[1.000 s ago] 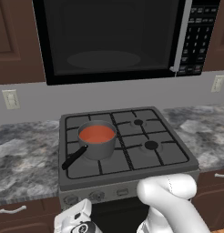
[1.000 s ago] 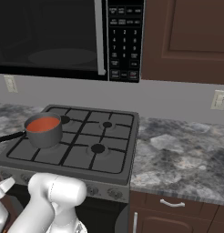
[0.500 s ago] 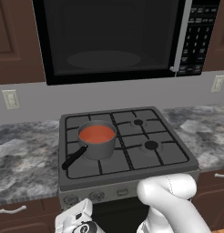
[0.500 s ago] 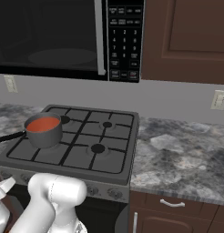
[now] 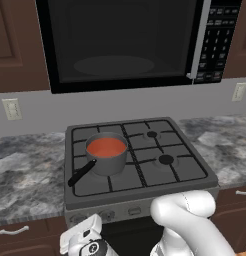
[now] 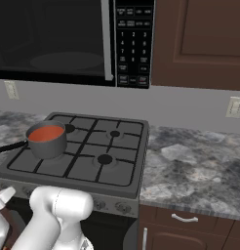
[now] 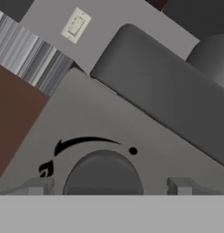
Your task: Wait until the marinara sauce is simmered to a deep red color and then turn off the stove.
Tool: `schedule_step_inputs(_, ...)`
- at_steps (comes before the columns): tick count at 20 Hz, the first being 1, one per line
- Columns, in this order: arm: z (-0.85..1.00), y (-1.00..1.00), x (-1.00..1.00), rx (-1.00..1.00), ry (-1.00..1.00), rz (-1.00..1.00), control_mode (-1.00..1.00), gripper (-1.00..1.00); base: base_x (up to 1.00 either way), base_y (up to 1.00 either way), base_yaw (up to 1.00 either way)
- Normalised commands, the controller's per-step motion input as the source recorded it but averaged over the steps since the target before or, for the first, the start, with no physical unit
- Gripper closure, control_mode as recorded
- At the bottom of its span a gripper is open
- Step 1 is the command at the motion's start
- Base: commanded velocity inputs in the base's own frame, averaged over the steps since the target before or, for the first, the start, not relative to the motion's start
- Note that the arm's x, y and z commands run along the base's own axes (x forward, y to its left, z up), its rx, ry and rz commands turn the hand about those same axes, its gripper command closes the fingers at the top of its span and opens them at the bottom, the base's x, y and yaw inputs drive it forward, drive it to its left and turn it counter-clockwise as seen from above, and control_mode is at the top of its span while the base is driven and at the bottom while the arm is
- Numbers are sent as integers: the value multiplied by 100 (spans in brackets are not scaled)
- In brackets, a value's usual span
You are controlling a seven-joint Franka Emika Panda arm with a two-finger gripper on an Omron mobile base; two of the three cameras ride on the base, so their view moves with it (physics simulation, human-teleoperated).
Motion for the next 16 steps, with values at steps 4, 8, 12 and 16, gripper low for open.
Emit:
schedule_step_inputs(4, 3, 13, 0, -1, 0, 0, -100, -100, 0, 0, 0)
schedule_step_inputs(8, 0, 9, 0, -1, 0, 0, -100, -100, 0, 0, 0)
schedule_step_inputs(12, -8, 1, 0, 0, 0, 0, -100, -100, 0, 0, 0)
schedule_step_inputs(16, -5, 0, 0, 0, 0, 0, -100, -100, 0, 0, 0)
